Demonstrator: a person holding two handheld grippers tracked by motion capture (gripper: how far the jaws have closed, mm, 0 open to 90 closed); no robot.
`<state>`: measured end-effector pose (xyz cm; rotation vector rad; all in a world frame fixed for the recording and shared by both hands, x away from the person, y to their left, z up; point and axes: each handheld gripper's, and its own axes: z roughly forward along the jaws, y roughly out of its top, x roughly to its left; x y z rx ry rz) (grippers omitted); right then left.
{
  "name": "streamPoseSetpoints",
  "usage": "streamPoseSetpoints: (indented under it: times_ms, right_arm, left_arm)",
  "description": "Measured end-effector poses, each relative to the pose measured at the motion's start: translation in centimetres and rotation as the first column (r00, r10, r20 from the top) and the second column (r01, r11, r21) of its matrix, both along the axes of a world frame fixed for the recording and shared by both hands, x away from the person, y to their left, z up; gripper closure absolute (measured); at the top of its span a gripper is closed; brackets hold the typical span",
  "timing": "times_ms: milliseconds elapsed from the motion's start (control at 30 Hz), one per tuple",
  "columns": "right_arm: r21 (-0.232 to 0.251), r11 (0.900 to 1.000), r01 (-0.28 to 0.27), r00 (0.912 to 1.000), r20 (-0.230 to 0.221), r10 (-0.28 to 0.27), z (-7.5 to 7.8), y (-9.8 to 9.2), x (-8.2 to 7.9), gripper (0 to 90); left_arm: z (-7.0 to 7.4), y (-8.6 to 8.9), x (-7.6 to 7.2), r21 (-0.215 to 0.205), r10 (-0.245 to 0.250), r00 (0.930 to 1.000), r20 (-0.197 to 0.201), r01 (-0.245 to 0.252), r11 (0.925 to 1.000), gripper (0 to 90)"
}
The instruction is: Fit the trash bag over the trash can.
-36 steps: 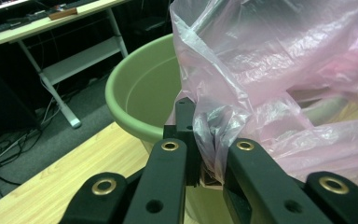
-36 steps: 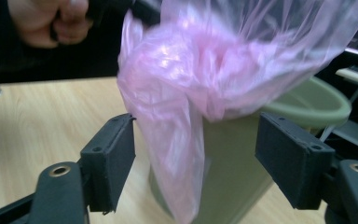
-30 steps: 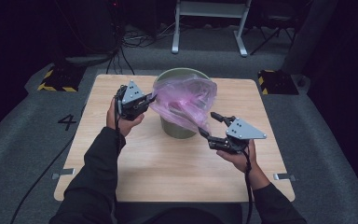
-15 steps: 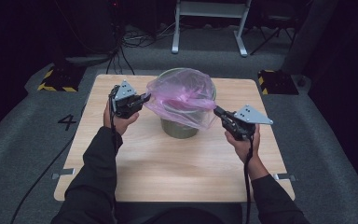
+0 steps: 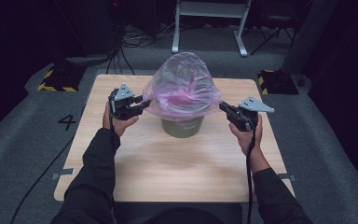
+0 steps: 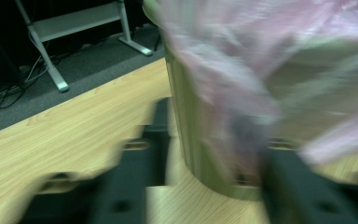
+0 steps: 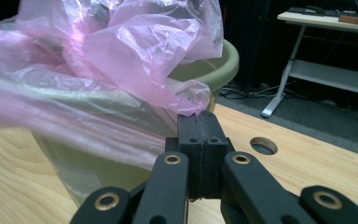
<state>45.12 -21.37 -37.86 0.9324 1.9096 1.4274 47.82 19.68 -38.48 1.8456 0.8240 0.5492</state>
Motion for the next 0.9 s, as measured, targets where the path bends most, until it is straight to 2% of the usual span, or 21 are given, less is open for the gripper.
streamPoseSetpoints:
  times_ms: [100,167,233,300,333,433,533,600,633,700,833,900]
  right_arm:
    - [0.018,1.0,-0.016,0.9999,-0.001,0.016,0.1,-0.4,-0.1,89.2]
    - [0.015,1.0,-0.027,0.9996,0.002,0.027,0.2,-0.4,-0.3,87.6]
    - [-0.006,0.999,-0.032,0.9993,0.016,0.032,0.2,-0.5,-0.5,85.8]
    - [-0.017,1.0,-0.026,0.9993,0.028,0.026,0.2,-0.6,-0.7,84.3]
    - [-0.016,1.0,-0.025,0.9991,0.033,0.026,0.2,-0.7,-0.7,84.4]
    - [-0.017,1.0,-0.014,0.9994,0.031,0.015,0.2,-1.3,-0.8,85.4]
    - [-0.009,1.0,-0.02,0.999,0.039,0.021,0.5,-1.6,-1.0,84.4]
    - [-0.017,1.0,-0.013,0.9984,0.055,0.014,0.8,-1.4,-1.1,83.2]
    - [-0.021,1.0,-0.016,0.9974,0.07,0.017,0.9,-1.3,-1.3,82.0]
    - [-0.017,0.999,-0.028,0.9957,0.088,0.029,1.2,-1.1,-1.4,76.9]
    - [-0.023,0.999,-0.042,0.9934,0.106,0.044,2.1,-0.3,-1.6,52.4]
    - [-0.025,0.999,-0.043,0.9928,0.111,0.045,2.5,0.2,-1.6,42.9]
  left_arm:
    - [0.6,0.3,-0.7,-0.032,0.014,0.9999,0.005,-0.014,0.9994,32.8]
    - [1.2,0.6,-1.6,-0.066,-0.024,0.9996,0.013,0.025,0.9975,26.5]
    - [2.1,0.8,-2.6,-0.066,-0.059,0.9976,0.036,0.062,0.9959,22.1]
    - [2.6,1.0,-3.3,-0.053,-0.058,0.9967,0.057,0.061,0.9967,21.5]
    - [3.1,1.1,-3.8,-0.045,-0.033,0.9967,0.074,0.036,0.9984,21.7]
    - [3.8,1.8,-4.7,-0.039,-0.008,0.9953,0.097,0.012,0.9992,22.6]
    - [4.1,2.3,-4.8,-0.041,0.014,0.996,0.089,-0.01,0.9991,21.9]
    - [4.1,2.2,-4.7,-0.008,0.094,0.9926,0.076,-0.094,0.9955,21.9]
    - [4.1,2.1,-4.6,-0.018,0.096,0.9926,0.075,-0.094,0.9954,22.5]
    - [4.1,2.0,-4.6,-0.055,0.054,0.9959,0.072,-0.05,0.9972,22.5]
    - [4.4,0.4,-4.4,-0.054,0.006,0.9965,0.083,-0.001,0.9986,21.5]
    - [4.6,-0.4,-4.2,-0.057,-0.014,0.9962,0.085,0.019,0.9982,20.6]
